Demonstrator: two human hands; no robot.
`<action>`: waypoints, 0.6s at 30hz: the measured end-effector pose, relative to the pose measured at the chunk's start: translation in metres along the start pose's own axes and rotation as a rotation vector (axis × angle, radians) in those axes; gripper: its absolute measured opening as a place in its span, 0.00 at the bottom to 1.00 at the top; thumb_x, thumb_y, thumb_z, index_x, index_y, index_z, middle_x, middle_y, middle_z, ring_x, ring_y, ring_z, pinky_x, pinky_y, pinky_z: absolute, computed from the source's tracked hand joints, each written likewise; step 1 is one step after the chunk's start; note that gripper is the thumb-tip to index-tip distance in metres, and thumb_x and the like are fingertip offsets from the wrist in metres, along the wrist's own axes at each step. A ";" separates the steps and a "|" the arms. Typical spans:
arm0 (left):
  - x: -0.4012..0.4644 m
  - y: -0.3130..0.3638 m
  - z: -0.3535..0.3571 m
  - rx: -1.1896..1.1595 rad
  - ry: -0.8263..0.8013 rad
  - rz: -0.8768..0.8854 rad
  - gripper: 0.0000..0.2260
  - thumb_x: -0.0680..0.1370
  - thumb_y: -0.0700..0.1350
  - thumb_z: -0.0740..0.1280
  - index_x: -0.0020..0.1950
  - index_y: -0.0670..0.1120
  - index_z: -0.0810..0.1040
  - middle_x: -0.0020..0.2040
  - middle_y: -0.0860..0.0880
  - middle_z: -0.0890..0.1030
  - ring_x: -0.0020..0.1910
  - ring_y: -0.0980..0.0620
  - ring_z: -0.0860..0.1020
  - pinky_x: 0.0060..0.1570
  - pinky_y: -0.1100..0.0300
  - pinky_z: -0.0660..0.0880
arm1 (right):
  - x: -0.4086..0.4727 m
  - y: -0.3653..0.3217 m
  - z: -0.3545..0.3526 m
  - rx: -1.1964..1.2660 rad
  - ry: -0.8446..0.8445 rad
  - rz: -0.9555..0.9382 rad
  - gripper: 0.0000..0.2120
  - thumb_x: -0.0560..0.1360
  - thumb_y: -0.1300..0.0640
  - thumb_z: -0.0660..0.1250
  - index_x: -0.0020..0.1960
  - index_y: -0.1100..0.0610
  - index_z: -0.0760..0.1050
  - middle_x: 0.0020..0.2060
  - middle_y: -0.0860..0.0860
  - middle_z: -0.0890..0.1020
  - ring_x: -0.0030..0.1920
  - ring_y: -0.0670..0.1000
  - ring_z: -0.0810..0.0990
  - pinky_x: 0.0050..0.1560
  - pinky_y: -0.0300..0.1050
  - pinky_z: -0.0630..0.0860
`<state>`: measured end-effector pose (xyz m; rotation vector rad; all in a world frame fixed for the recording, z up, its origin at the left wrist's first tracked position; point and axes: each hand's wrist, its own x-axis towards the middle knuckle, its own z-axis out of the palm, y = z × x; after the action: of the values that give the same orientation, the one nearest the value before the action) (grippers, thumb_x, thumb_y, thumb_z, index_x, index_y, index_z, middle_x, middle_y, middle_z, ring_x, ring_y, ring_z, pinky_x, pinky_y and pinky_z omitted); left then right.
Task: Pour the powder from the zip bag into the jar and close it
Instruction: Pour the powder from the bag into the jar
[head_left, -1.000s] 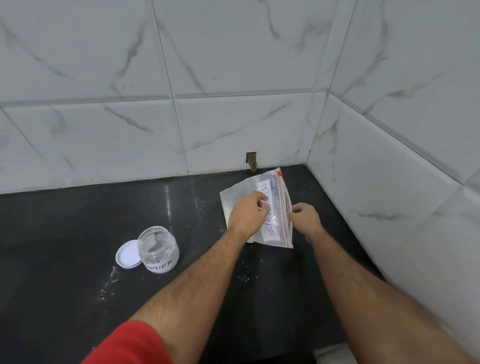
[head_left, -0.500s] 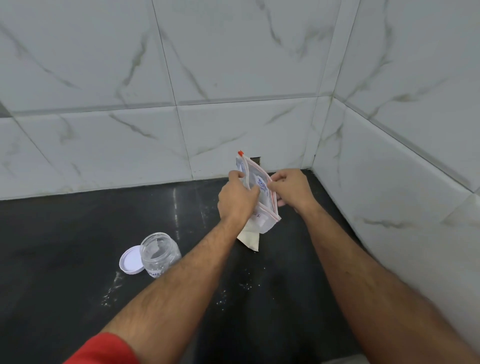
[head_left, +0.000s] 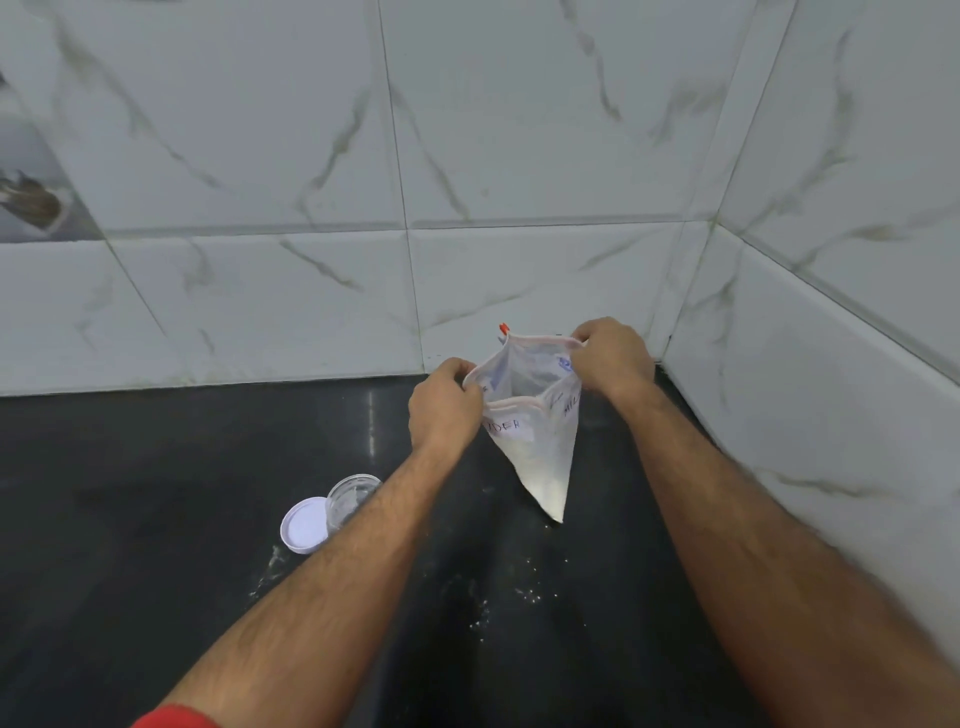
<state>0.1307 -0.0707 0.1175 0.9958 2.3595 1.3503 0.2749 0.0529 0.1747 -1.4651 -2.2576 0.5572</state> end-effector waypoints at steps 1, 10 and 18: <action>0.001 -0.003 -0.004 -0.006 0.008 0.001 0.10 0.75 0.46 0.62 0.50 0.54 0.81 0.41 0.55 0.84 0.39 0.47 0.83 0.41 0.53 0.81 | 0.003 0.000 -0.002 0.043 0.019 0.011 0.11 0.73 0.63 0.64 0.48 0.54 0.84 0.35 0.51 0.82 0.38 0.57 0.81 0.39 0.46 0.78; -0.001 -0.007 -0.015 -0.137 -0.292 0.197 0.34 0.76 0.49 0.68 0.80 0.49 0.59 0.78 0.51 0.65 0.72 0.52 0.69 0.71 0.51 0.68 | -0.003 -0.015 0.016 0.082 0.075 -0.033 0.11 0.73 0.64 0.63 0.43 0.55 0.84 0.30 0.50 0.80 0.36 0.55 0.81 0.37 0.41 0.74; -0.003 -0.022 -0.013 -0.065 -0.204 0.207 0.28 0.79 0.44 0.66 0.78 0.52 0.63 0.56 0.57 0.81 0.54 0.55 0.81 0.56 0.62 0.76 | -0.019 -0.021 0.034 0.083 0.032 -0.072 0.14 0.71 0.66 0.60 0.44 0.58 0.85 0.28 0.48 0.79 0.31 0.53 0.81 0.42 0.46 0.82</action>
<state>0.1168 -0.0886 0.1058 1.3203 2.0980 1.3143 0.2484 0.0239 0.1546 -1.3378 -2.2252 0.5939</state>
